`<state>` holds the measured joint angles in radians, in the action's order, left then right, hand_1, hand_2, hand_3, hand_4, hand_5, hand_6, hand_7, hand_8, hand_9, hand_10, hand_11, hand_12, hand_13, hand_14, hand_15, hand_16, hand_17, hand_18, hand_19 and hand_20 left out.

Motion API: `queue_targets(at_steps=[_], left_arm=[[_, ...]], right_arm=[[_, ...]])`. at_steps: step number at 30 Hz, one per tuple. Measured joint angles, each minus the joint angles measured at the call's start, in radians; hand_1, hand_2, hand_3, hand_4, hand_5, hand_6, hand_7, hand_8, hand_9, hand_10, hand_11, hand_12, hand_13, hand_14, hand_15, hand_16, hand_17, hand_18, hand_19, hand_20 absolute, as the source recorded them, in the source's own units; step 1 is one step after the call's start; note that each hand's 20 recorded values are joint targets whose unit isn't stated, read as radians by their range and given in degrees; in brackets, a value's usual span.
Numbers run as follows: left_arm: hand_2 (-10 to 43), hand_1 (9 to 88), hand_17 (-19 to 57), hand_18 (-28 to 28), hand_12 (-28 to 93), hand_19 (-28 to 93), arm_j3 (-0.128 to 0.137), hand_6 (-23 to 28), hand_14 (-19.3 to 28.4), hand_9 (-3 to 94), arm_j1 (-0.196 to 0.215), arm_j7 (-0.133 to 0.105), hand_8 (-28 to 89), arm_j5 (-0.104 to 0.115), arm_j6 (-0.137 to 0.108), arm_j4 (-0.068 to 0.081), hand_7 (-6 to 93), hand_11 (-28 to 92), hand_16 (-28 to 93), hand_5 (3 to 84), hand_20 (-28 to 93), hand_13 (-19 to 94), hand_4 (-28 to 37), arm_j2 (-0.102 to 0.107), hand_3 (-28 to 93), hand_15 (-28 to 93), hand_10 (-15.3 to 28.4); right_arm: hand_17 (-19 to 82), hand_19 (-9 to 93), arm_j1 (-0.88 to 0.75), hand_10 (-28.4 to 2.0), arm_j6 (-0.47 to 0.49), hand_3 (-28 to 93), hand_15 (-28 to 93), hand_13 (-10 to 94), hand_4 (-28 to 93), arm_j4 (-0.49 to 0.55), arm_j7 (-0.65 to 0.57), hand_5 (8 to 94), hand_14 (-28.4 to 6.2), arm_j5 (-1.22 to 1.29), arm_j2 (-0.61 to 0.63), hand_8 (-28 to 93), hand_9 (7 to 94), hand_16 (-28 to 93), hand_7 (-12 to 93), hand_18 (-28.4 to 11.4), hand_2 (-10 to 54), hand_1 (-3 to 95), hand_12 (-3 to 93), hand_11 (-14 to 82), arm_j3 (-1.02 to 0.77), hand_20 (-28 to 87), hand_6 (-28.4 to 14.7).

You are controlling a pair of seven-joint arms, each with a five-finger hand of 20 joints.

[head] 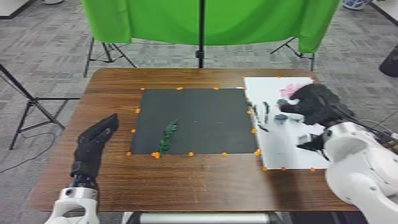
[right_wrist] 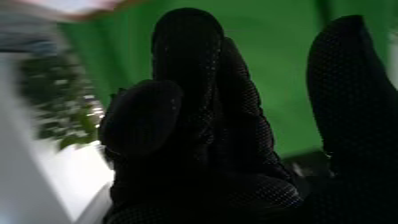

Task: Arrange flowers

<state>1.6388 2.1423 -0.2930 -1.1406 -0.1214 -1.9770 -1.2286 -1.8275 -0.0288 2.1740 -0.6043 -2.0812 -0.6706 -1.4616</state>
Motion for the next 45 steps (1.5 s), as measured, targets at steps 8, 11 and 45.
queue_targets(at_steps=[8,11,45], left_arm=[[-9.5,31.5,2.0,11.6,13,1,-0.001,3.1,14.2,40.4,-0.001,0.005,-6,-0.006,0.001,0.000,10.4,11,5,46.6,18,30,-18.1,0.000,65,11,11.3],[-9.5,31.6,2.0,11.7,13,1,-0.001,3.2,14.1,40.4,-0.001,0.008,-6,-0.006,0.001,0.000,10.4,11,4,46.7,18,30,-18.1,0.000,65,11,11.3],[-9.5,31.7,2.0,11.6,13,1,0.007,3.1,14.2,40.8,0.020,0.022,-6,-0.009,0.001,-0.017,10.5,12,4,46.7,18,30,-18.0,-0.005,65,11,11.4]], right_arm=[[57,93,-0.174,-16.6,0.044,60,53,80,-23,-0.116,-0.036,60.1,-7.6,-0.062,0.008,-5,63.4,29,12,-12.4,-9.5,37.7,22.4,14.5,-0.166,38,-5.0],[57,93,-0.178,-16.6,0.050,60,53,80,-23,-0.138,-0.049,60.1,-7.6,-0.063,0.008,-5,63.5,29,12,-12.5,-9.5,37.4,22.4,14.6,-0.152,38,-5.0],[67,93,-0.133,-9.5,-0.282,49,52,93,-16,-0.075,-0.049,82.7,-2.1,-0.087,-0.036,17,91.6,32,24,-8.0,-9.5,64.3,38.2,19.8,0.009,45,0.0]])
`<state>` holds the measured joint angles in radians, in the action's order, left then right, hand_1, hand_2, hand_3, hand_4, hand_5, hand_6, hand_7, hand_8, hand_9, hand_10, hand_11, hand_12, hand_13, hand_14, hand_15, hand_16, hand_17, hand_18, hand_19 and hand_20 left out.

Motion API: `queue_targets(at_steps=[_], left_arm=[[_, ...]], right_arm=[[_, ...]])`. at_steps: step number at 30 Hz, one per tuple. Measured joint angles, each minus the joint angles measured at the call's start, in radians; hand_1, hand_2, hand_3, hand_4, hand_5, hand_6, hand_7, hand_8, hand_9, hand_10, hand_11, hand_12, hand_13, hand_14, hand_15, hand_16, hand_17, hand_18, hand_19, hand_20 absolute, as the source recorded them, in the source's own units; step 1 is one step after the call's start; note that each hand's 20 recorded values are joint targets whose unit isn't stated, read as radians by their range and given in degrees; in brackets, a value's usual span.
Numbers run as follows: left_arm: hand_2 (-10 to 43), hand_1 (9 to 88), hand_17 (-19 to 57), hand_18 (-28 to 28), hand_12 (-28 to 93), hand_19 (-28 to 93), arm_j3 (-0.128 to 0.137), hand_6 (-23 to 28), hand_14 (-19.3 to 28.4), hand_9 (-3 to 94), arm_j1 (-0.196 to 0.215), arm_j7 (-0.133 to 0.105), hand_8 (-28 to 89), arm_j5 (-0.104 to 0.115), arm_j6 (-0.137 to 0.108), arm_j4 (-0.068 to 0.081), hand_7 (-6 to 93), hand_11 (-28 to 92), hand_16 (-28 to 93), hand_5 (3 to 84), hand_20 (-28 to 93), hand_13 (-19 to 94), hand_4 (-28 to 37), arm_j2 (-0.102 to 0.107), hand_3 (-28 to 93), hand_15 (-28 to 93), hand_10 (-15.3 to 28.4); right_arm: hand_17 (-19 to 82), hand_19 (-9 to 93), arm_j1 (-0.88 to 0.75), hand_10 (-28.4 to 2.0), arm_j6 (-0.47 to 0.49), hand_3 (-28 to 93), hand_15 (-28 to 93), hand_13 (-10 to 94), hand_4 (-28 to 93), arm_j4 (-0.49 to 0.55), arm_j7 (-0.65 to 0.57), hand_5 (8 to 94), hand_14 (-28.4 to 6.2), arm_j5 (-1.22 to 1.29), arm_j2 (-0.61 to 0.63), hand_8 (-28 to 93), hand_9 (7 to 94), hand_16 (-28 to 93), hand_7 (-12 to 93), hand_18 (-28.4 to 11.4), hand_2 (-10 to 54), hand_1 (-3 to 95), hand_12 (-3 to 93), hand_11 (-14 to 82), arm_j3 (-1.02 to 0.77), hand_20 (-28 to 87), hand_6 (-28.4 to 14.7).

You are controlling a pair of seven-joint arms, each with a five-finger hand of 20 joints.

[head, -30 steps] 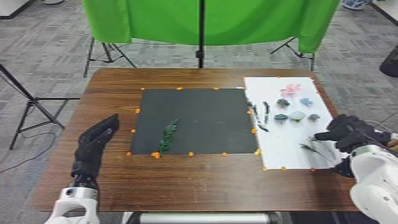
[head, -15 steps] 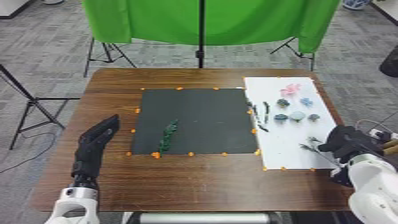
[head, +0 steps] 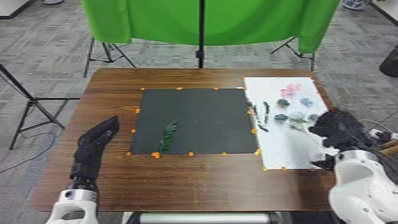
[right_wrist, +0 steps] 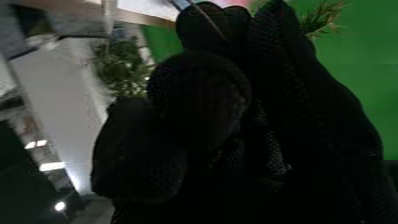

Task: Arrange flowers

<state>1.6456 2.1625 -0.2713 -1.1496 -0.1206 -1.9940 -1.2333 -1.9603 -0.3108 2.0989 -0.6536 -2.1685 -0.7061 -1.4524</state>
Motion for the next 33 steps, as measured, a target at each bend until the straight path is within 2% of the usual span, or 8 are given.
queue_targets(at_steps=[3,7,14,21,33], left_arm=[[-9.4,31.7,2.0,11.6,13,1,0.000,3.1,14.2,41.0,0.000,0.001,-6,-0.001,0.001,0.000,10.6,12,4,46.7,18,30,-18.0,0.000,65,11,11.5],[-9.4,31.8,2.0,11.6,13,1,-0.001,3.1,14.2,41.0,-0.001,0.001,-6,-0.002,0.001,0.000,10.4,12,4,46.7,18,30,-18.0,0.000,65,11,11.5],[-9.3,31.6,2.0,11.7,13,1,-0.001,3.2,14.3,40.8,-0.001,0.005,-6,-0.003,0.002,0.000,10.2,11,4,46.5,18,30,-17.7,-0.001,64,11,11.4],[-9.4,31.5,2.0,11.7,13,1,0.001,3.2,14.3,40.8,0.002,0.017,-6,-0.004,0.004,-0.004,10.0,11,4,46.4,18,30,-17.7,-0.003,64,11,11.4],[-9.4,30.9,1.8,11.8,13,1,0.003,3.2,14.3,40.5,0.003,0.035,-6,-0.005,0.026,-0.004,9.7,11,4,46.2,18,30,-17.7,-0.007,65,11,11.5]], right_arm=[[68,93,0.106,-9.7,-0.038,48,52,93,-16,0.039,0.002,82.9,-2.1,0.029,-0.025,17,91.7,32,24,-8.0,-9.5,64.5,38.0,19.9,0.116,45,-0.3],[68,93,0.266,-9.9,-0.038,48,52,93,-15,0.036,0.016,83.1,-2.1,0.064,-0.073,18,91.8,32,24,-7.7,-9.5,64.8,37.9,20.2,0.288,45,-0.3],[68,93,0.473,-10.0,0.007,47,51,94,-14,-0.079,0.040,83.2,-2.1,0.150,-0.206,18,91.8,32,23,-7.5,-9.5,65.1,37.5,20.5,0.514,44,-0.5],[68,93,0.567,-10.0,0.033,47,51,94,-13,-0.181,0.038,83.3,-2.1,0.221,-0.312,18,91.8,32,23,-7.5,-9.5,64.7,37.1,20.7,0.654,44,-0.7],[68,93,0.624,-11.2,0.025,41,50,94,-10,-0.253,0.028,82.1,-2.4,0.300,-0.388,18,90.7,32,23,-7.3,-9.5,63.4,34.2,24.0,0.732,42,-1.5]])
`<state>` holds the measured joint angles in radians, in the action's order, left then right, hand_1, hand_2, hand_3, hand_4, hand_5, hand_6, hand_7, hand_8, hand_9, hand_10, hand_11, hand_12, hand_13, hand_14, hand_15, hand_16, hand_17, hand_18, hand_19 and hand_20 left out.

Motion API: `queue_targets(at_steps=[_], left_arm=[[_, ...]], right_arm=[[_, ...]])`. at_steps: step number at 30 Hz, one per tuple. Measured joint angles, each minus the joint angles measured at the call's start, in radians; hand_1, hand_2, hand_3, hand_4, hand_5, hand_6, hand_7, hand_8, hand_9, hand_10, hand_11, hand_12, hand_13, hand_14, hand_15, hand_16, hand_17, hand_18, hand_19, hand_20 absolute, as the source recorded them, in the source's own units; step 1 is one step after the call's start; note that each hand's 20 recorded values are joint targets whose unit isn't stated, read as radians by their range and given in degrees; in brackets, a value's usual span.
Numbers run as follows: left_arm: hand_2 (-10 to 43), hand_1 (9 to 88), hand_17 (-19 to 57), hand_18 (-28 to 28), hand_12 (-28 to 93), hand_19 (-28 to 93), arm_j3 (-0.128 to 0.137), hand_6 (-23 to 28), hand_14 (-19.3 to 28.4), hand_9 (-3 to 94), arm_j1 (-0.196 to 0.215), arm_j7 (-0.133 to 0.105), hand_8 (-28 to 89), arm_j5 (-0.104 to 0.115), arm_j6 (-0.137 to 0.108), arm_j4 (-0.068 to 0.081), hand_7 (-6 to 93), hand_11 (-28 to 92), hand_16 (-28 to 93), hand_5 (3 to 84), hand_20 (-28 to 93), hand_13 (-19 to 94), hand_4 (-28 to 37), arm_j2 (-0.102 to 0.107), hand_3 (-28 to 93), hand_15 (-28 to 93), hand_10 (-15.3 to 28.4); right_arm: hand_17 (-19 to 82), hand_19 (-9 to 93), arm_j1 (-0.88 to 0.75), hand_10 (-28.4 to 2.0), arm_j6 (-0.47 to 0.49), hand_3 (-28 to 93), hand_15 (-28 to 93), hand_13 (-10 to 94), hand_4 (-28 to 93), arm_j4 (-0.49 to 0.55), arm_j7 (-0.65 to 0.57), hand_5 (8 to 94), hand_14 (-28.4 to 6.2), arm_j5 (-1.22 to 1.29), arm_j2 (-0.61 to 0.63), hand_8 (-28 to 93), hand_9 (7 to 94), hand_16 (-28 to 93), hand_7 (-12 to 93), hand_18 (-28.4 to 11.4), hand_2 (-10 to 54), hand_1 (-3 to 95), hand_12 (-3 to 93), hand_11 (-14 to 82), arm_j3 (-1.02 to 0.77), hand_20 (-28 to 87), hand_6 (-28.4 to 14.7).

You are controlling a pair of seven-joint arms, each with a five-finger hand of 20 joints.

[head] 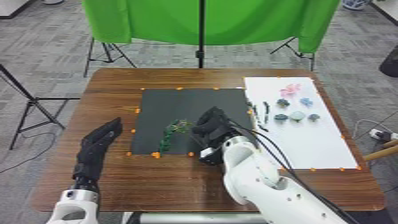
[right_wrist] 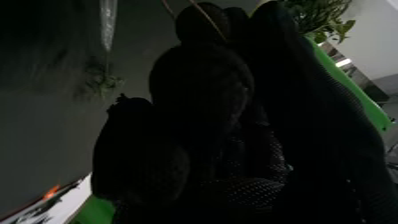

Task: Arrange flowers

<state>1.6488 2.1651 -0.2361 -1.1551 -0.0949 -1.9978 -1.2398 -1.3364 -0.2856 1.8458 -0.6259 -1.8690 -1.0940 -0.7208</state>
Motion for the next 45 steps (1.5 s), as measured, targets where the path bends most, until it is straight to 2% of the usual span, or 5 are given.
queue_targets(at_steps=[3,16,18,20,45], left_arm=[[-9.4,31.0,1.8,11.8,13,1,0.000,3.1,14.3,40.5,0.000,0.002,-6,-0.001,0.003,0.000,9.7,11,4,46.1,18,30,-17.7,0.000,65,11,11.4],[-9.5,31.7,1.2,12.2,13,1,0.000,3.0,14.4,40.2,-0.001,0.011,-5,-0.012,0.021,0.000,9.8,11,5,45.7,18,30,-17.2,-0.002,64,11,11.4],[-9.5,31.7,1.2,12.2,13,1,-0.001,3.0,14.4,40.2,-0.002,0.011,-5,-0.013,0.023,0.000,9.8,11,5,45.7,18,30,-17.1,-0.002,64,11,11.3],[-9.5,31.6,1.2,12.2,13,1,-0.001,3.0,14.4,40.2,-0.003,0.012,-6,-0.013,0.024,0.000,9.8,11,5,45.6,18,30,-16.9,-0.002,64,11,11.3],[-9.5,31.7,1.1,12.4,13,1,-0.004,3.0,14.6,40.4,-0.020,0.018,-6,-0.014,0.048,0.010,9.9,11,5,45.8,18,30,-17.3,0.001,64,11,11.3]], right_arm=[[68,93,0.014,-11.8,-0.005,-24,49,94,36,-0.015,0.003,81.6,-2.5,0.001,-0.007,17,89.9,32,22,-7.2,-9.5,84.5,32.7,25.6,0.020,41,-1.8],[68,93,0.037,-13.1,-0.011,-28,47,93,40,-0.057,0.027,76.7,-3.3,0.006,-0.039,11,86.9,32,16,-6.5,-9.5,80.1,24.3,31.2,0.040,36,-3.2],[68,92,0.039,-13.2,-0.011,44,47,93,-10,-0.059,0.031,75.0,-3.2,0.006,-0.042,-3,86.8,32,17,-6.6,-9.5,53.1,23.7,31.6,0.043,37,-3.2],[68,92,0.043,-13.2,-0.011,58,47,93,-20,-0.063,0.036,74.5,-3.3,0.001,-0.042,-7,86.7,32,16,-6.7,-9.5,47.1,23.7,31.7,0.049,37,-3.2],[67,93,-0.110,-14.6,0.302,56,49,94,-12,0.197,-0.043,77.0,-5.2,-0.189,0.113,-7,88.1,32,13,-9.5,3.0,28.2,25.0,33.1,-0.137,39,-4.4]])
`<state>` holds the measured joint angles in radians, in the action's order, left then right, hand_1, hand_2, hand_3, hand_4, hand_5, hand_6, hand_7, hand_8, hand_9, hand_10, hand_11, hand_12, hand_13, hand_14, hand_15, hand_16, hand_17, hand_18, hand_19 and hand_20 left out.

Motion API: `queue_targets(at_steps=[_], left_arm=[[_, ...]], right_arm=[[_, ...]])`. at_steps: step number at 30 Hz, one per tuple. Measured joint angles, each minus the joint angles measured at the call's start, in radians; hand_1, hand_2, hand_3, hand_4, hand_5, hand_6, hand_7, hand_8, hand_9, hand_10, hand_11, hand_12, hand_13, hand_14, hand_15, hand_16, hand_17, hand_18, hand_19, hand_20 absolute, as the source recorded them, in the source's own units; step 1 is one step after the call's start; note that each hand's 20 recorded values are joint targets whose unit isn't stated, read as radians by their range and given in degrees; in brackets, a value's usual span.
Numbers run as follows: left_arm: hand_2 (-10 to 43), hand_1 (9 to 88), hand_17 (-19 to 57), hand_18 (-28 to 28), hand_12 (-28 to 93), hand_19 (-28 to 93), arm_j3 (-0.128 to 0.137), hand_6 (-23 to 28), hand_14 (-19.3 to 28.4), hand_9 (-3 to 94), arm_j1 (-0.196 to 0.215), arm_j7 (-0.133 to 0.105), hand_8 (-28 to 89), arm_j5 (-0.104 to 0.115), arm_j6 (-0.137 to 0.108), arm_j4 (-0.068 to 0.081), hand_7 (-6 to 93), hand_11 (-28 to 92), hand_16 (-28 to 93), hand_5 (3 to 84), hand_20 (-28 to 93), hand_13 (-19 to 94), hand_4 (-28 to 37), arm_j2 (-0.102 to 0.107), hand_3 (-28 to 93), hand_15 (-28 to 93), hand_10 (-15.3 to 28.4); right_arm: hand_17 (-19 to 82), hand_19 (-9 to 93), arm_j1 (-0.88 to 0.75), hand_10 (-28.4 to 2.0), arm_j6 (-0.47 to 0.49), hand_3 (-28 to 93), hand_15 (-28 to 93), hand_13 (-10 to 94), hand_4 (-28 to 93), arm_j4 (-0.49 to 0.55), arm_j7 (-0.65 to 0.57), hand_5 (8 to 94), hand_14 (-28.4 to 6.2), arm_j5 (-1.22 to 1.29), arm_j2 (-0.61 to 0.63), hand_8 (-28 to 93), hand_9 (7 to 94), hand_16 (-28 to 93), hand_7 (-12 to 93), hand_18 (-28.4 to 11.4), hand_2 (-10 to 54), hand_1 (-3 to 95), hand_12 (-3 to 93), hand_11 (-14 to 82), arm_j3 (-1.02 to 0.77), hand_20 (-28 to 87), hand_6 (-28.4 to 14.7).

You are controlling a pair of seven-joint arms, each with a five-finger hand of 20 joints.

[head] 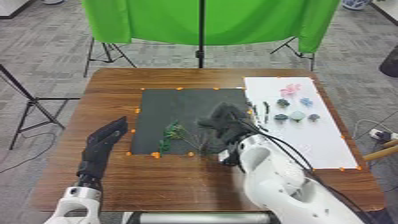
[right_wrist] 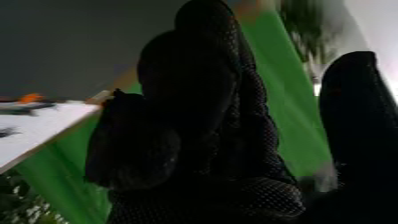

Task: Arrange flowers

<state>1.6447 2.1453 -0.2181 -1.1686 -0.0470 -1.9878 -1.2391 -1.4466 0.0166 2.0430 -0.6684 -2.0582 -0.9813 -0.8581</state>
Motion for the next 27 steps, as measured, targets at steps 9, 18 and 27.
queue_targets(at_steps=[9,18,27], left_arm=[[-9.5,31.6,1.0,12.4,13,1,-0.004,3.0,14.5,40.4,-0.004,0.000,-6,-0.002,0.007,0.000,9.8,11,5,45.9,18,30,-17.3,0.004,64,11,11.3],[-9.5,31.5,0.8,12.5,13,2,-0.002,3.0,14.4,40.3,-0.001,0.001,-6,-0.005,0.007,0.000,9.7,11,5,45.9,18,30,-17.3,0.004,64,11,11.3],[-9.5,31.7,0.7,12.7,13,2,-0.002,3.1,14.4,40.2,0.000,0.001,-6,-0.005,0.007,0.000,9.8,11,5,45.9,18,30,-17.2,0.004,64,11,11.2]], right_arm=[[68,93,0.021,-14.9,0.070,54,49,94,-11,-0.032,-0.014,77.0,-5.2,0.051,0.024,-7,88.4,32,12,-9.4,4.1,28.5,25.2,32.8,0.063,39,-4.7],[68,93,0.030,-15.1,0.079,53,48,94,-11,-0.028,-0.008,76.8,-5.4,0.111,0.008,-7,88.3,32,12,-9.3,4.5,28.7,25.4,32.6,0.079,39,-4.7],[67,93,0.038,-15.2,0.078,53,48,94,-10,-0.028,0.007,76.2,-5.5,0.172,-0.003,-7,88.5,32,12,-9.4,4.6,28.9,25.4,32.2,0.095,39,-3.9]])
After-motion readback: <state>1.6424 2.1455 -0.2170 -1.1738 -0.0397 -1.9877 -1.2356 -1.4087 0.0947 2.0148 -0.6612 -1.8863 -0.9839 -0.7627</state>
